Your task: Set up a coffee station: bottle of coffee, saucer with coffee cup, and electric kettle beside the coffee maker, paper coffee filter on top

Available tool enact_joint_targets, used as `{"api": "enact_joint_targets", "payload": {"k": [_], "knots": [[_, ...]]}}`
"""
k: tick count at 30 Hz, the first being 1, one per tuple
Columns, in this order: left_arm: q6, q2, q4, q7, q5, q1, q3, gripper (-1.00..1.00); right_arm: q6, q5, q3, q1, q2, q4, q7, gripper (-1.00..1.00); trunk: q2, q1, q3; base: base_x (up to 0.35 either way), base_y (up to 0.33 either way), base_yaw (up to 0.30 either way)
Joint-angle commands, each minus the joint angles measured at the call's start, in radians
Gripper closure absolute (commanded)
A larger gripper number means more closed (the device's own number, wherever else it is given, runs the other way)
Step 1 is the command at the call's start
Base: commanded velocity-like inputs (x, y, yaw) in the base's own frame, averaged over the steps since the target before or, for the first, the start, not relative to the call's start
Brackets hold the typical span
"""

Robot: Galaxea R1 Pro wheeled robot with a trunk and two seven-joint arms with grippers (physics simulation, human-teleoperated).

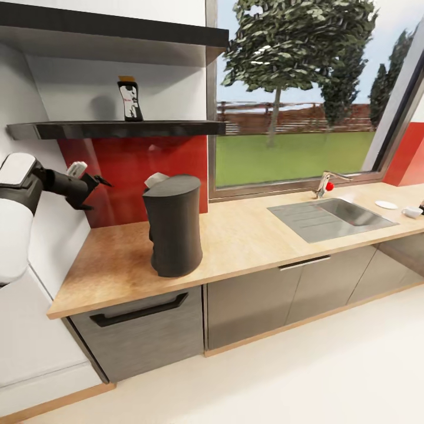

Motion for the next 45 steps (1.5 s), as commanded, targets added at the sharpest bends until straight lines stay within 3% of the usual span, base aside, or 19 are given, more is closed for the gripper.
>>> {"api": "enact_joint_targets", "payload": {"k": [1, 7, 20, 25, 36, 45], "knots": [[-0.004, 0.005, -0.007, 0.004, 0.01, 0.005, -0.002, -1.0, -0.003, 0.0, -0.001, -0.001, 0.0, 0.0, -0.001, -1.0, -0.002, 0.001, -0.002, 0.0, 0.0, 0.0], [0.009, -0.007, 0.005, 0.015, 0.037, 0.039, 0.018, -1.0, -0.003, -0.001, -0.001, -0.001, -0.002, -0.004, 0.0, -1.0, -0.002, 0.001, -0.002, 0.0, 0.0, 0.0], [0.016, 0.002, -0.002, -0.039, 0.104, 0.112, 0.09, -1.0, -0.002, -0.003, -0.001, -0.001, -0.005, -0.005, 0.0, -1.0, -0.002, 0.001, -0.002, 0.0, 0.0, 0.028], [0.017, 0.002, -0.004, -0.041, 0.107, 0.139, 0.117, -1.0, -0.002, -0.003, -0.001, -0.001, -0.005, -0.005, 0.0, -1.0, -0.002, 0.001, -0.002, 0.0, 0.0, 0.233], [0.014, -0.003, -0.007, -0.042, 0.106, 0.139, 0.114, -1.0, -0.002, -0.002, -0.001, -0.001, -0.005, -0.005, 0.0, -1.0, -0.002, 0.001, -0.002, 0.001, 0.0, 0.258], [0.014, -0.008, -0.007, -0.04, 0.105, 0.139, 0.113, -1.0, -0.002, -0.001, 0.0, -0.001, -0.005, -0.004, 0.0, -1.0, -0.002, 0.001, -0.002, 0.159, -0.109, 0.044]]}}
